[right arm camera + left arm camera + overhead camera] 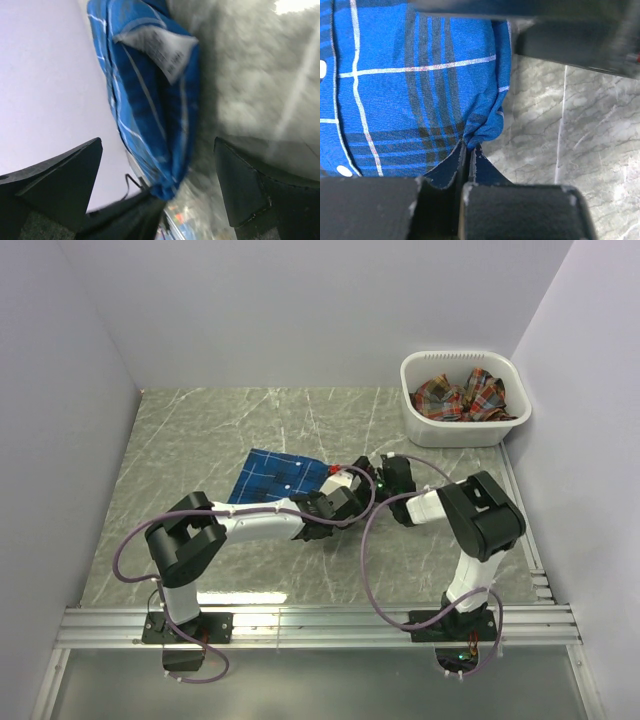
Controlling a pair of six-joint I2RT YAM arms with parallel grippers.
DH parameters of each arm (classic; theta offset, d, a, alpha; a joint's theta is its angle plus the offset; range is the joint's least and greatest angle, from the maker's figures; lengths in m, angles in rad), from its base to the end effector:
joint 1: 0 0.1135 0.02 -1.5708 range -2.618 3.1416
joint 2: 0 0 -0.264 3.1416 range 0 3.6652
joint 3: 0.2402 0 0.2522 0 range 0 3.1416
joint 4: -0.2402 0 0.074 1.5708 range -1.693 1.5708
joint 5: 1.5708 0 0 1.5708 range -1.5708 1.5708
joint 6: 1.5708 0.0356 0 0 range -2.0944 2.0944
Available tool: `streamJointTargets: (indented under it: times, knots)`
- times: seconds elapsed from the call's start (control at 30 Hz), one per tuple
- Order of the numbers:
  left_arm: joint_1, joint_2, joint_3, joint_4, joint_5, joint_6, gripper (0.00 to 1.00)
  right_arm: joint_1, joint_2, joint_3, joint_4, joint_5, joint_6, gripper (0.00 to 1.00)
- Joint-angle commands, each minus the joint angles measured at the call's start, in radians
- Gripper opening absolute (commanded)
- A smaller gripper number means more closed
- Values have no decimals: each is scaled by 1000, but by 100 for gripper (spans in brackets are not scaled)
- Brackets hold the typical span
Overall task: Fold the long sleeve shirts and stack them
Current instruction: Fold the shirt
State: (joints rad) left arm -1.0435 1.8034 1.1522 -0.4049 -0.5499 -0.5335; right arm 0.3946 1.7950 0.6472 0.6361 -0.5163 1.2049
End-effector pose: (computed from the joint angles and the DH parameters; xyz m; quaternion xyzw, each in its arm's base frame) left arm 0.1989 -0.3047 0.1788 0.1679 0.9181 0.0113 0.3589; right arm 0.2937 0.1413 0.1208 0.2104 0.8177 0.5038 0.1824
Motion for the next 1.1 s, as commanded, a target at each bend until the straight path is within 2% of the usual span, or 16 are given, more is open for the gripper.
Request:
streamJointTargets:
  times: [0.0, 0.27, 0.7, 0.9, 1.0, 1.03, 1.07]
  knots:
    - [7, -42, -2, 38, 50, -29, 1, 30, 52, 63, 111, 16, 61, 99]
    - [23, -56, 37, 43, 116, -66, 1, 99, 95, 88, 17, 85, 39, 95]
    - [48, -73, 90, 21, 205, -152, 1, 121, 165, 109, 73, 82, 27, 81]
    - [48, -42, 95, 28, 255, -190, 4, 121, 167, 140, 57, 78, -19, 65]
    - [48, -59, 77, 51, 281, -201, 10, 115, 164, 152, 34, 78, -57, 44]
    - [48, -67, 75, 51, 281, -207, 12, 112, 161, 154, 28, 75, -70, 32]
    - [48, -73, 76, 37, 274, -212, 18, 101, 155, 158, 7, 73, -80, 26]
